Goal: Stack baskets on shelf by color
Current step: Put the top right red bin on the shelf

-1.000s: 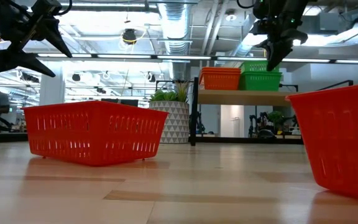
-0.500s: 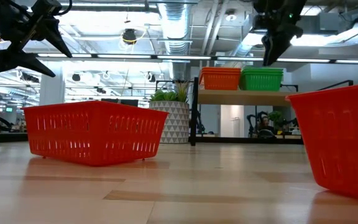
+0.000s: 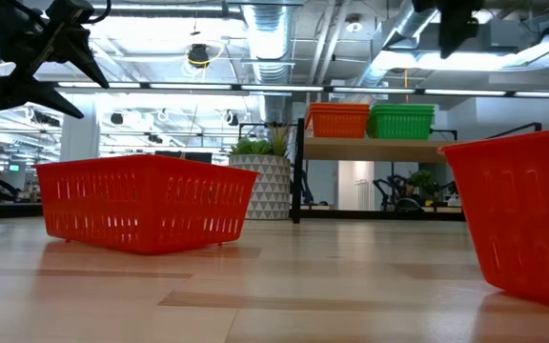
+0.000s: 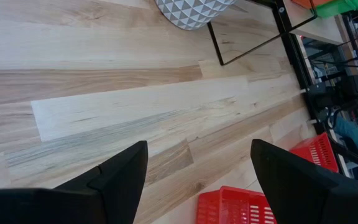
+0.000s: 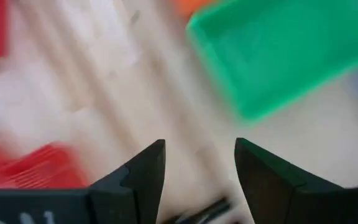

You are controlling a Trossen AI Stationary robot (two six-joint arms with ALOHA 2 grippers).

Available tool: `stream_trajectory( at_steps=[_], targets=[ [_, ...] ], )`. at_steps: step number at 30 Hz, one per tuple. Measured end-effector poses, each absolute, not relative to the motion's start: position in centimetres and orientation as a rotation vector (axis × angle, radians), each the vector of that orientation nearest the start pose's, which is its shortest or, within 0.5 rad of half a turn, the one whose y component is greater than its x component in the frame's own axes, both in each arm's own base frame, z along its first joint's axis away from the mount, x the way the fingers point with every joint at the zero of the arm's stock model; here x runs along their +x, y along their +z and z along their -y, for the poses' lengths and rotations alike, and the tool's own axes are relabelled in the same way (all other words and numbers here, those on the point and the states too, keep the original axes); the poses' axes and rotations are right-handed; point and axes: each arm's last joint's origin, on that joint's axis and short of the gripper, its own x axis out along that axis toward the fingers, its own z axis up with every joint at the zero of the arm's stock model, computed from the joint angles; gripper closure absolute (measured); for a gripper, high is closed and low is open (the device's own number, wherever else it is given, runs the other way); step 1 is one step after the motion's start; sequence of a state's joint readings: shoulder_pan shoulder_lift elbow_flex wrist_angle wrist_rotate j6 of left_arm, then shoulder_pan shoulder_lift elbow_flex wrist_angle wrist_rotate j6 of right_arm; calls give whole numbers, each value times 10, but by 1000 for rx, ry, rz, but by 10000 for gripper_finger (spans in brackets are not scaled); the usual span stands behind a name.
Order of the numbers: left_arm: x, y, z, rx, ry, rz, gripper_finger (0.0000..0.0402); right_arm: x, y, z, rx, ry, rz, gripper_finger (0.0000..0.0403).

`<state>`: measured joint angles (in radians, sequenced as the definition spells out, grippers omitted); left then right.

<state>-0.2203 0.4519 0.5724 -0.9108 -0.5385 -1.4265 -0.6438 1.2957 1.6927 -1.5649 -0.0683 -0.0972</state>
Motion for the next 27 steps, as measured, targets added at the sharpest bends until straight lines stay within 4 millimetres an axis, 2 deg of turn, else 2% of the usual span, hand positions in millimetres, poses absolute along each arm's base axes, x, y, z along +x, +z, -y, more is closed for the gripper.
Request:
stream_trajectory(
  at_steps=[2, 6, 12, 17, 22, 27],
  targets=[
    [85, 242, 4, -1054, 744, -377, 128, 152, 417, 99, 439, -439, -1096, 192],
    [85, 242, 4, -1054, 744, -377, 128, 144, 410, 62, 603, -347, -1058, 192],
    [85, 242, 4, -1054, 744, -377, 128, 128, 377, 12, 791, -381, -1174, 193],
    [85, 242, 4, -1055, 744, -377, 128, 121, 343, -22, 942, -449, -1251, 193],
    [85, 242, 4, -1054, 743, -378, 128, 126, 314, -55, 949, -398, -1331, 193],
    [85, 242, 4, -1054, 743, -377, 128, 138, 292, -97, 756, -188, -1348, 193]
  ],
)
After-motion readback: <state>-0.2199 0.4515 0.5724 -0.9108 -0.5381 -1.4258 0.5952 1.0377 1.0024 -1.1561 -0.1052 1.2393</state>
